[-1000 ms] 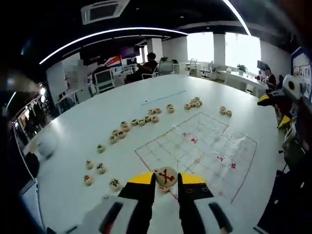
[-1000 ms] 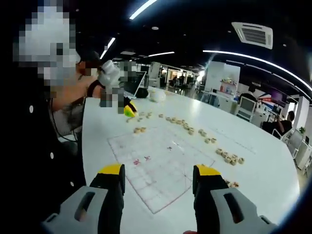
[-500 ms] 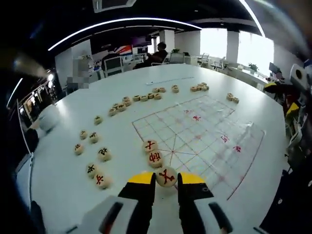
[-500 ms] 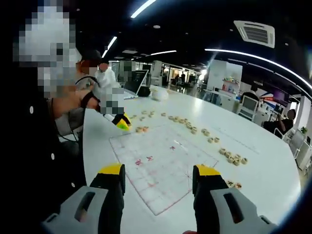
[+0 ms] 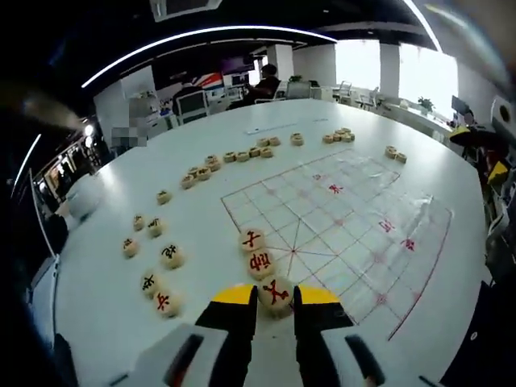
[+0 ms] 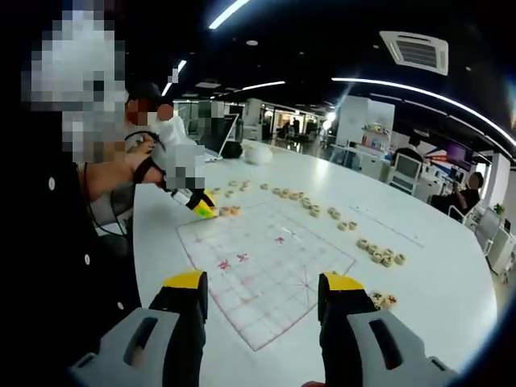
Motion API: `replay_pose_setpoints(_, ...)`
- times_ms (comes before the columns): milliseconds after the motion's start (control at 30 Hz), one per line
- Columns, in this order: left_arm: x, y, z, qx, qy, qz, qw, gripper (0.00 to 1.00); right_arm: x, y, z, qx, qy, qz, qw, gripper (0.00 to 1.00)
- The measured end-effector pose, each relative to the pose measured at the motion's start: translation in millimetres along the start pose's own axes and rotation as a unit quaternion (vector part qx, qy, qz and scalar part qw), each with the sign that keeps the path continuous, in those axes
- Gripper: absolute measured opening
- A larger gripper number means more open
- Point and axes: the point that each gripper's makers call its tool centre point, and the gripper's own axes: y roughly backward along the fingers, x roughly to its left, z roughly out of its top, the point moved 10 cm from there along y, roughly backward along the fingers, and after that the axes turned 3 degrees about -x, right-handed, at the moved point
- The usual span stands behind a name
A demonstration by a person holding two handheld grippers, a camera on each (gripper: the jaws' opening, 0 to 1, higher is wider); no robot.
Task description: Pick up the chess pieces one by one and place each piece onto its starting position on the chessboard, setting the pieces on their correct points until all the chess pieces are arranged in the starting layout
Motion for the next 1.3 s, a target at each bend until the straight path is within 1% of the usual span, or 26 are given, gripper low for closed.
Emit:
replay_pose_setpoints(133,-0.8,-2,-1.1,0.006,-0.004,0.003,1.0,0.21,0,-1,0.8,0.001,0.0,0.002,1.0,0.55)
replay_pose_setpoints(333,-3.3,-5,-1.2,0.007,0.0,0.0,1.0,0.21,-1,-1,-0.2,0.002,0.0,0.001,1.0,0.55)
replay_pose_setpoints(433,-3.6,-6,-0.8,0.008,-0.003,0.004,1.0,0.23,-2,-1,-1.4,0.002,-0.003,0.0,1.0,0.55)
replay_pose_setpoints(500,-2.9,-6,-0.6,0.007,-0.006,0.005,0.9999,0.26,-2,-1,-1.6,0.002,-0.003,0.0,1.0,0.55)
replay_pose_setpoints(567,-3.8,-5,-0.4,0.004,-0.007,-0.001,1.0,0.34,-2,-1,-1.2,0.002,-0.002,0.0,1.0,0.55)
replay_pose_setpoints(600,-4.6,-5,-0.3,0.002,-0.006,-0.005,1.0,0.36,-2,-1,-1.0,0.002,-0.002,0.001,1.0,0.55)
replay_pose_setpoints(667,-5.5,-3,0.3,-0.001,-0.01,-0.007,0.9999,0.36,-2,-2,-0.9,0.001,-0.003,0.0,1.0,0.55)
replay_pose_setpoints(767,-3.5,2,2.2,-0.014,-0.013,-0.006,0.9998,0.4,-2,-2,-1.6,0.001,-0.004,0.0,1.0,0.55)
replay_pose_setpoints(867,0.1,10,4.8,-0.041,-0.006,-0.011,0.9991,0.46,-2,-1,-2.4,0.002,-0.006,-0.002,1.0,0.55)
replay_pose_setpoints(933,3.4,16,6.1,-0.072,0.01,-0.022,0.9971,0.5,-2,0,-2.1,0.001,-0.007,-0.004,1.0,0.55)
replay_pose_setpoints(967,5.5,19,5.3,-0.083,0.024,-0.027,0.9959,0.52,-3,1,-1.9,-0.001,-0.008,-0.006,0.9999,0.55)
replay_pose_setpoints(1000,8.2,23,3.7,-0.087,0.037,-0.028,0.9951,0.53,-3,1,-1.9,-0.002,-0.009,-0.008,0.9999,0.55)
replay_pose_setpoints(1067,13.8,31,0.0,-0.096,0.04,-0.025,0.9943,0.54,-3,2,-2.5,-0.002,-0.01,-0.012,0.9999,0.56)
replay_pose_setpoints(1167,20.2,40,-6.7,-0.102,0.038,-0.015,0.994,0.58,-4,4,-4.1,-0.001,-0.012,-0.016,0.9998,0.56)
replay_pose_setpoints(1233,23.0,47,-11.5,-0.105,0.04,-0.009,0.9937,0.59,-4,5,-4.8,-0.001,-0.013,-0.02,0.9997,0.56)
replay_pose_setpoints(1300,24.1,53,-14.7,-0.111,0.047,-0.01,0.9926,0.6,-5,5,-5.3,-0.001,-0.014,-0.024,0.9996,0.56)
